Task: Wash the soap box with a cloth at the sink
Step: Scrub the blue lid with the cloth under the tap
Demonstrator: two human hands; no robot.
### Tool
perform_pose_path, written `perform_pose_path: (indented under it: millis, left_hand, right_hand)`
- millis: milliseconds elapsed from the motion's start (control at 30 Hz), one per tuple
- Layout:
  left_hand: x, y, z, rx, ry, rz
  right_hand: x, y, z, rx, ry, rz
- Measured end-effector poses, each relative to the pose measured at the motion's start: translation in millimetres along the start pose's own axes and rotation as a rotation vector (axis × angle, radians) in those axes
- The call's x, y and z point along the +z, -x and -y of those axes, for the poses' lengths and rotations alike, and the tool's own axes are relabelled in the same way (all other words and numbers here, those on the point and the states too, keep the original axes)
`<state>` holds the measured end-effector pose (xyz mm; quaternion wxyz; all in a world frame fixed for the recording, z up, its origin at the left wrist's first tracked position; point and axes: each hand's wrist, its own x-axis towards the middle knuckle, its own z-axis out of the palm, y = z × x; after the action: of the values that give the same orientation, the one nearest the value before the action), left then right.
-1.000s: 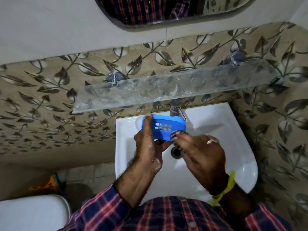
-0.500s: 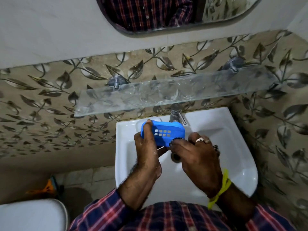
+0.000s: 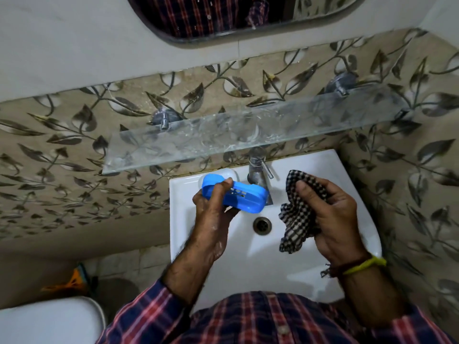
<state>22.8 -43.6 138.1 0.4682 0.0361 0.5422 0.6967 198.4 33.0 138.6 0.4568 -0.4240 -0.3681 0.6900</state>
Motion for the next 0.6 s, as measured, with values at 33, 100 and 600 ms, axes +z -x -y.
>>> perform_pose_path:
  millis: [33, 100, 600]
  left_hand:
    - [-2.4, -0.5, 1.6, -0.028, 0.018, 0.040]
    - [-4.6, 1.5, 4.9, -0.096, 0.079, 0.105]
    - [1.6, 16.7, 22.2, -0.141, 0.014, 0.392]
  right_hand:
    - [-2.9, -4.3, 1.9, 0.091, -0.031, -0.006]
    - [-5.9, -11.2, 4.2, 0.244, -0.085, 0.003]
    - [32.0, 9.1, 5.8, -0.544, 0.862, 0.204]
